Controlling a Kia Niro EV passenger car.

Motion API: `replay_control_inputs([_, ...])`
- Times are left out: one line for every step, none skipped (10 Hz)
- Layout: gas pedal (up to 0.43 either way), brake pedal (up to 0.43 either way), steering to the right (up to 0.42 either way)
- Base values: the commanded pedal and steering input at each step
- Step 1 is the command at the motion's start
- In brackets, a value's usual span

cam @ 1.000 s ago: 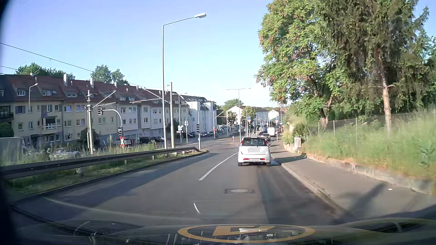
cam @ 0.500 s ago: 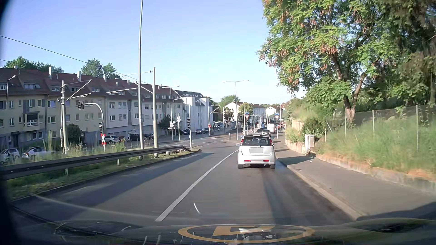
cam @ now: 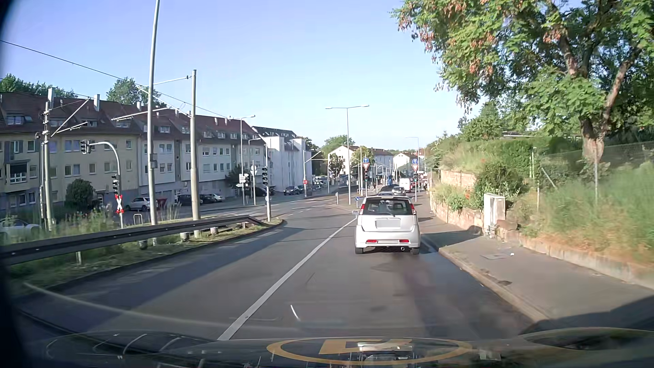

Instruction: Follow the waypoints while adhering to traffic rules and regulations

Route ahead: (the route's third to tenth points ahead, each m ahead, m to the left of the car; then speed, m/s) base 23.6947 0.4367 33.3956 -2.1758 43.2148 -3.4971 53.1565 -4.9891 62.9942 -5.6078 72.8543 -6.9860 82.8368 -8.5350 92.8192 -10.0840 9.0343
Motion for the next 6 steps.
replay_control_inputs([0.000, 0.256, 0.017])
replay_control_inputs([0.000, 0.256, 0.017])
replay_control_inputs([0.000, 0.250, 0.016])
replay_control_inputs([0.000, 0.250, 0.017])
replay_control_inputs([0.000, 0.250, 0.017])
replay_control_inputs([0.000, 0.244, 0.017])
